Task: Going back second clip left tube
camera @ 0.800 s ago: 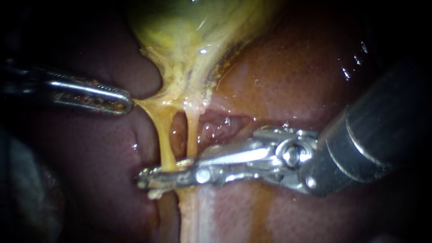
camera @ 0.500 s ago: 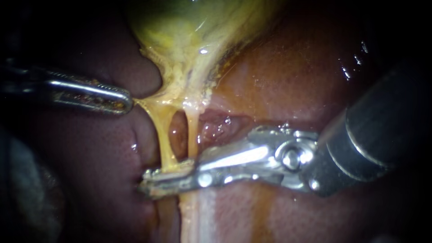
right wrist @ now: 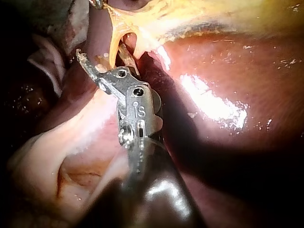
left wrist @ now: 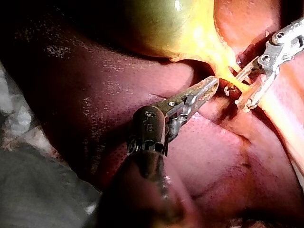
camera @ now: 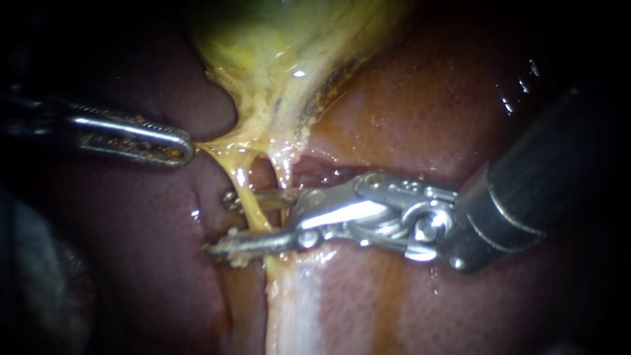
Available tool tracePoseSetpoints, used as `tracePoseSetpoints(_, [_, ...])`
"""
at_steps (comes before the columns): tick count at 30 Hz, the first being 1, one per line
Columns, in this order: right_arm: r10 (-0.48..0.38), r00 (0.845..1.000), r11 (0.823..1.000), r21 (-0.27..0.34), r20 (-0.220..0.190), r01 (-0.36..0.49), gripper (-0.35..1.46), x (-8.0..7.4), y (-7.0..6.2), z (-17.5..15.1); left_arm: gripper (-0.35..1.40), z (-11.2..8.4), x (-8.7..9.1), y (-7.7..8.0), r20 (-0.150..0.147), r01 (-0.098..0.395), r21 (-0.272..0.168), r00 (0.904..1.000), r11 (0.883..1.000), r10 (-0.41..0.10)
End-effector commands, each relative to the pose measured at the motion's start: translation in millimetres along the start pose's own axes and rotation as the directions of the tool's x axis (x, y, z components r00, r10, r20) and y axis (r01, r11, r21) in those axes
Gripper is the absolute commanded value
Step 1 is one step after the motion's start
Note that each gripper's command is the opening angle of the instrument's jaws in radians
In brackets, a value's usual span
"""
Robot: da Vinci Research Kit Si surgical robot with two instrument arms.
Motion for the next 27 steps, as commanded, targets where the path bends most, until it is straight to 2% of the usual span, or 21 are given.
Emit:
tracePoseSetpoints(1, [-0.017,1.0,1.0,-0.001,0.001,0.017,0.5,-0.1,0.4,-0.3,-0.35,0.0,0.0,0.0,0.0,0.0,0.0,1.0,1.0,0.0])
tracePoseSetpoints(6, [-0.156,0.988,0.988,0.001,-0.002,0.156,0.5,-0.6,0.8,-2.6,-0.35,-0.1,0.0,0.0,0.0,0.0,0.0,1.0,1.0,0.0])
tracePoseSetpoints(12, [-0.252,0.968,0.967,0.035,-0.001,0.252,0.5,-1.6,-0.8,-8.0,-0.35,-0.2,-0.1,0.0,0.001,-0.001,-0.001,1.0,1.0,0.001])
tracePoseSetpoints(16, [-0.278,0.96,0.959,0.047,-0.004,0.278,0.5,-1.7,-1.4,-11.9,-0.35,-0.2,-0.1,0.0,0.001,-0.001,-0.001,1.0,1.0,0.001])
tracePoseSetpoints(21, [-0.303,0.953,0.952,0.035,-0.013,0.304,0.5,-1.1,-1.3,-15.8,-0.35,-0.2,-0.1,0.0,0.0,-0.001,-0.001,1.0,1.0,0.001])
tracePoseSetpoints(27, [-0.318,0.948,0.947,0.033,-0.015,0.318,0.5,-0.4,-0.9,-17.9,-0.35,-0.1,-0.1,0.0,0.0,-0.001,0.0,1.0,1.0,0.001])
